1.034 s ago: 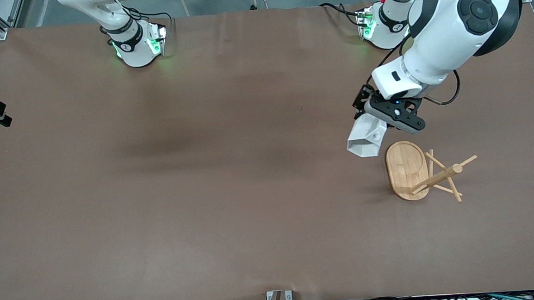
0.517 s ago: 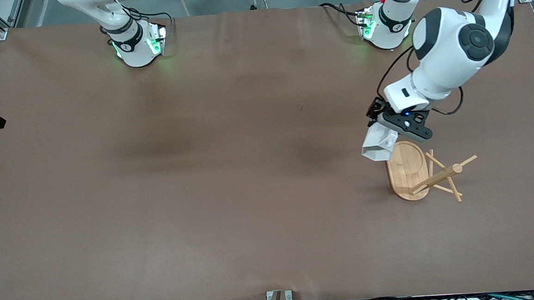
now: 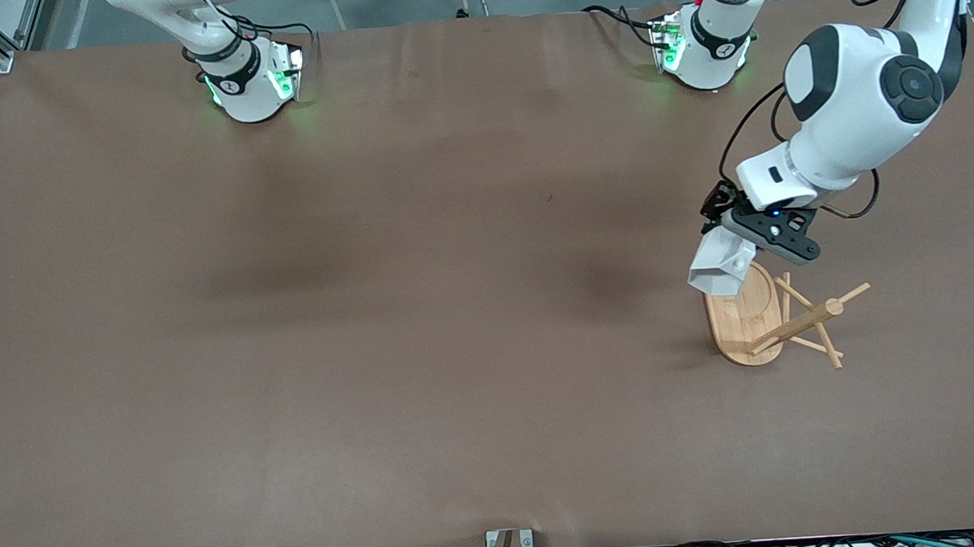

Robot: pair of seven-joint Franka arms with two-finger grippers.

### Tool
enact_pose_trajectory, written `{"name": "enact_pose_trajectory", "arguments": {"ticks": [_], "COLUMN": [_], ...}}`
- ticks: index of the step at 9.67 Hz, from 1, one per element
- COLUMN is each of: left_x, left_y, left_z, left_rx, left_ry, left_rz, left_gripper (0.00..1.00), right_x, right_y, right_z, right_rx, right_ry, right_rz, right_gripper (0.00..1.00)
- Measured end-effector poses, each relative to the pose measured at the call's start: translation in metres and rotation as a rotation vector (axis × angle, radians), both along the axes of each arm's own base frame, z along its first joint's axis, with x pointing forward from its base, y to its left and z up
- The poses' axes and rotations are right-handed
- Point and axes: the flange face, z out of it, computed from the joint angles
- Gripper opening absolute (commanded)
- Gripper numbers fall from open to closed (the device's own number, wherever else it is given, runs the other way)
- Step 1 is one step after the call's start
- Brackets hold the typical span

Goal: Hang cup on rack
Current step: 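Lower the cup with the left gripper toward the wooden rack pegs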

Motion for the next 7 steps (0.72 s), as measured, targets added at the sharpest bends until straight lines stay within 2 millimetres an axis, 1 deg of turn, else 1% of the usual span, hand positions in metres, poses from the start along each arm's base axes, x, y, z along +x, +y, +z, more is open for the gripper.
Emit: {"name": "enact_pose_trajectory", "arguments": {"ticks": [3, 6, 7], "left_x": [0.005, 0.016, 0.021], "left_y": [0.003, 0.003, 0.007], "left_z": [-0.001, -0.008, -0.008], "left_rx": [-0.003, -0.010, -0.012], "left_ry": [-0.012, -0.012, -0.016], "left_rz": [-0.001, -0.011, -0.005], "left_gripper": [0.00, 0.00, 0.00], "right_x": [0.000, -0.004, -0.005], "right_y": [0.001, 0.003, 0.005], "right_z": [0.000, -0.004, -0.005], "right_rx": [0.001, 0.007, 0.009], "right_ry": [0.003, 0.041, 0.052], "right_rz": [0.002, 0.006, 0.011], "right_gripper": [1.00, 1.00, 1.00]}}
